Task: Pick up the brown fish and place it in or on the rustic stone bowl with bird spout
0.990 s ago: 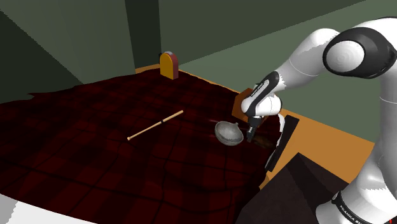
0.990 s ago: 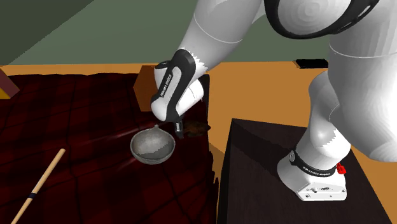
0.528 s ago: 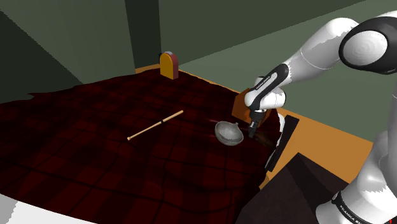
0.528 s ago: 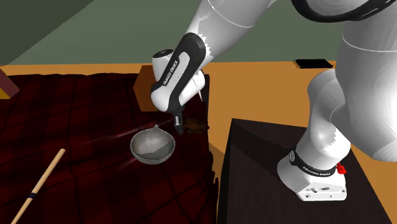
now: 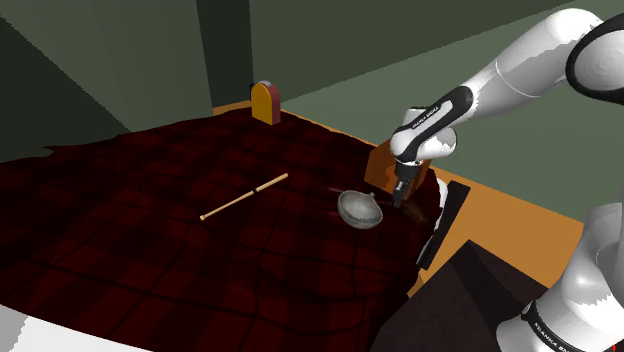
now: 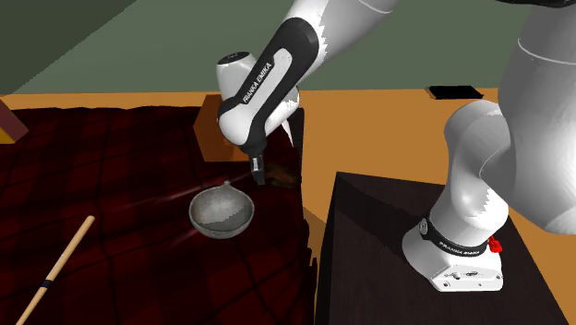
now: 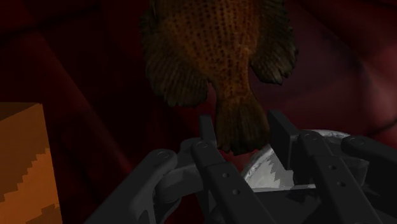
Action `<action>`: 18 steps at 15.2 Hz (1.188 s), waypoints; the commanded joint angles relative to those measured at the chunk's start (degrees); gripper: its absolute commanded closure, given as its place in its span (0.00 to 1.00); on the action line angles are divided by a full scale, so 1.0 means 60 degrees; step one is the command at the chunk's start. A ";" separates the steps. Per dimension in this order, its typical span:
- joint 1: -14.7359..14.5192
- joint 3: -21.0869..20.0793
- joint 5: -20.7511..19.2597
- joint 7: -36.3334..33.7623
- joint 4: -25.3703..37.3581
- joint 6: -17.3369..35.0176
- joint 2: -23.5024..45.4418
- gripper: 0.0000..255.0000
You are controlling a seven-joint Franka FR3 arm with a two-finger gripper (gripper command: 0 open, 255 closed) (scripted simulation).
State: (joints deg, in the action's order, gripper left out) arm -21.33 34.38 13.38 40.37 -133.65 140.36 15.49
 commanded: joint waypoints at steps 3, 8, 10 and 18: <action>-0.0172 0.0243 -0.0498 -0.0338 0.0027 -0.0436 -0.0510 1.00; -0.0330 0.0455 -0.1081 -0.0745 0.0112 -0.1000 -0.1129 1.00; -0.0376 0.0514 -0.1299 -0.0898 0.0163 -0.1234 -0.1368 1.00; -0.0751 0.0001 -0.0733 -0.1499 0.1514 -0.1919 -0.0565 1.00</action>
State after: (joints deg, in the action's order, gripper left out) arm -25.62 35.02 7.85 31.65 -126.41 129.40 10.50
